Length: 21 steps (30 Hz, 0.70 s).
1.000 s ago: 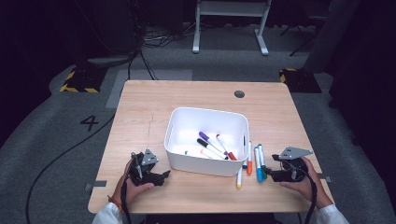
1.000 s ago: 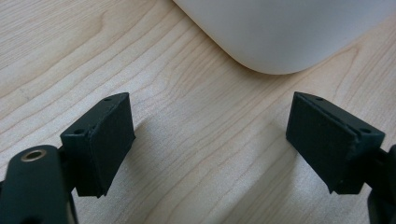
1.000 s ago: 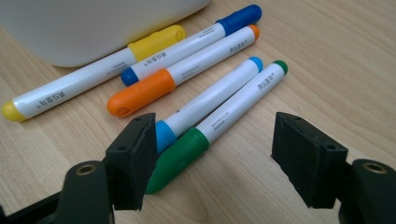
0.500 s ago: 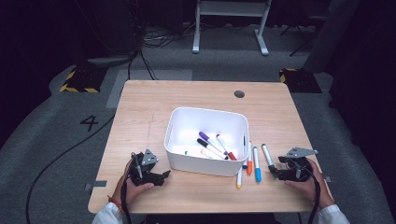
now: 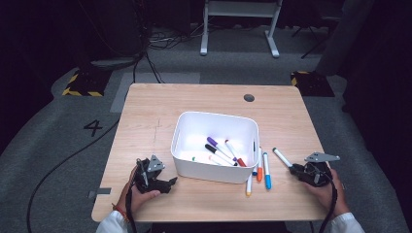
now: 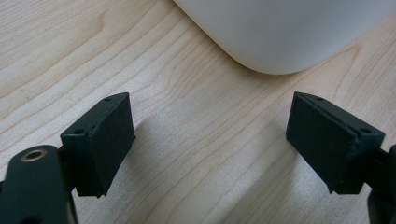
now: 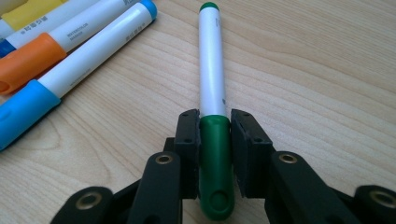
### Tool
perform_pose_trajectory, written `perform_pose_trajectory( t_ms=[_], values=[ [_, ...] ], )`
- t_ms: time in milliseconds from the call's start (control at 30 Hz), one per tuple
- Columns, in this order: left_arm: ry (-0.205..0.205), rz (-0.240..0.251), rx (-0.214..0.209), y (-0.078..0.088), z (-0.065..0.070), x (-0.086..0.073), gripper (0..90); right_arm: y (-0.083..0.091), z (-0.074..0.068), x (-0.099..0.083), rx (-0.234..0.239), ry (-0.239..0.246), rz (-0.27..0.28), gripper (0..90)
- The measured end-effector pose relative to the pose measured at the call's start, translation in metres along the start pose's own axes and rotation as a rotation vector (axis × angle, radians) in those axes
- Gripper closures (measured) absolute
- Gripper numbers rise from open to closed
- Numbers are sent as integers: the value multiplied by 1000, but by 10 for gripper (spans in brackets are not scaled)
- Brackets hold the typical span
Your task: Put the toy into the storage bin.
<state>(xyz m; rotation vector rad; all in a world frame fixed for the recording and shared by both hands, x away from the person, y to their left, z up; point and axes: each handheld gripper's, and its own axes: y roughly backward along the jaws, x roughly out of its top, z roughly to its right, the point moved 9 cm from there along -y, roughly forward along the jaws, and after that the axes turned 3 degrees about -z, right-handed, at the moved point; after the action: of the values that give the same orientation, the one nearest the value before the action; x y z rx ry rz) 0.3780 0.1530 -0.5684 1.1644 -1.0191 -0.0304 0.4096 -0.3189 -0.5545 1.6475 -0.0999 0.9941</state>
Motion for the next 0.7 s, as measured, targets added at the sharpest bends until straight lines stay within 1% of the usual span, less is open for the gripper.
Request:
perform_pose_trajectory(
  t_ms=[33,67,167,233,367,433,467,533,567,700],
  values=[
    [0,0,0,0,0,0,153,0,-1,0,2,6,0,740],
    [0,0,0,0,0,0,153,0,-3,0,19,5,4,740],
    [0,0,-1,0,0,0,153,-1,-9,0,45,27,5,740],
    [0,0,0,0,0,0,153,0,-12,0,53,47,0,740],
    [0,0,-1,0,0,0,153,0,-15,1,71,58,2,741],
    [0,0,-1,0,0,0,153,0,-15,1,70,59,4,745],
    [0,0,-1,0,0,0,153,1,-16,2,76,49,10,749],
    [0,0,0,0,0,0,153,2,-15,3,74,63,14,751],
    [0,0,0,0,0,0,153,2,-15,3,76,58,15,751],
    [0,0,0,0,0,0,153,2,-14,2,73,63,10,751]
  ],
)
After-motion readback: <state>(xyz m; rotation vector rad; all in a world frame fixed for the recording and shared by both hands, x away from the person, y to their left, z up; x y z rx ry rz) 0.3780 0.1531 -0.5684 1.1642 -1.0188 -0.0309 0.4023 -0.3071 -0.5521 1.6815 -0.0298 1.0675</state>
